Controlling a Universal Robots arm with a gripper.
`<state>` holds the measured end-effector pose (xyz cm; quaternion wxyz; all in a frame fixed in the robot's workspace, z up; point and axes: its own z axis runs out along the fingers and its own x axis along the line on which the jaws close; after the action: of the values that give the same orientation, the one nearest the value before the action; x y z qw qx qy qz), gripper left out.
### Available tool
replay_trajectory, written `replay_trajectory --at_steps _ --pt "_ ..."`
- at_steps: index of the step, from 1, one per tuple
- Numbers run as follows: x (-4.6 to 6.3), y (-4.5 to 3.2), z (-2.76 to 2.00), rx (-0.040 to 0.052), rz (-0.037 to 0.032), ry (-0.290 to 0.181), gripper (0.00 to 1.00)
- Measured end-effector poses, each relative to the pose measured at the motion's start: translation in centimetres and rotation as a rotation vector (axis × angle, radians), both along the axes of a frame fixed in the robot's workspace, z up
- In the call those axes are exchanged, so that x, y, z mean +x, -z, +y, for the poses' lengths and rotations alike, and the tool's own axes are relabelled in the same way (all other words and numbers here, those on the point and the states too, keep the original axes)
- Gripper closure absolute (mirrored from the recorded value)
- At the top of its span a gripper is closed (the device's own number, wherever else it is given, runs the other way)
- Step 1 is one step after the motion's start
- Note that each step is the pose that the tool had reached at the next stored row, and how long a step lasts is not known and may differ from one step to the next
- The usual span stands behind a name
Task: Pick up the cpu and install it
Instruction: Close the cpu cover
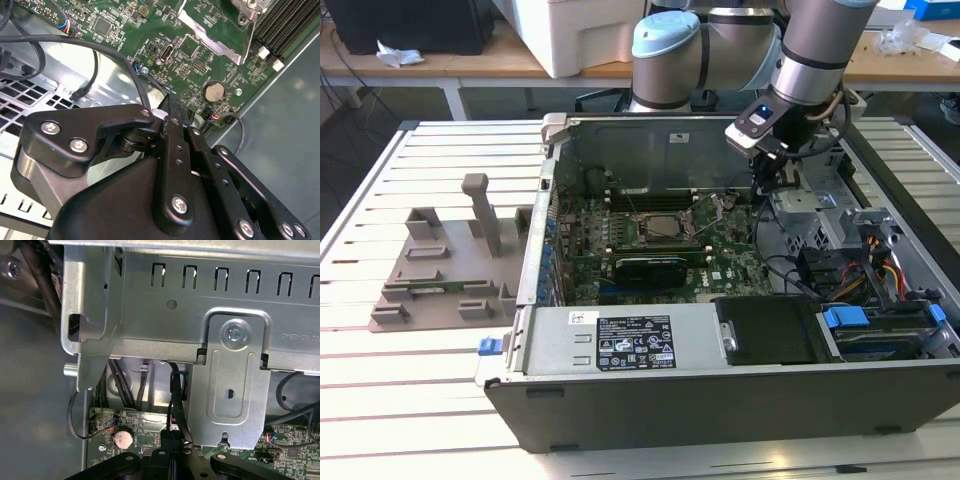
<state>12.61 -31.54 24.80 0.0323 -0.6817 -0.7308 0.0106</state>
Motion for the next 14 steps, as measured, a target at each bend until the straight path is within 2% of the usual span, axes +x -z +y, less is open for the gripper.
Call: replay_trajectory --at_steps 7,8,10,14 --pt "0.0 0.52 0.00 -0.0001 0.0000 0.000 0.89" --pt "-0.2 0.54 0.00 0.0000 0.0000 0.000 0.89" --pt "-1.9 0.55 0.00 -0.0001 0.0000 0.000 0.89" --pt "-2.2 0.63 0.00 -0.0001 0.0000 0.000 0.89"
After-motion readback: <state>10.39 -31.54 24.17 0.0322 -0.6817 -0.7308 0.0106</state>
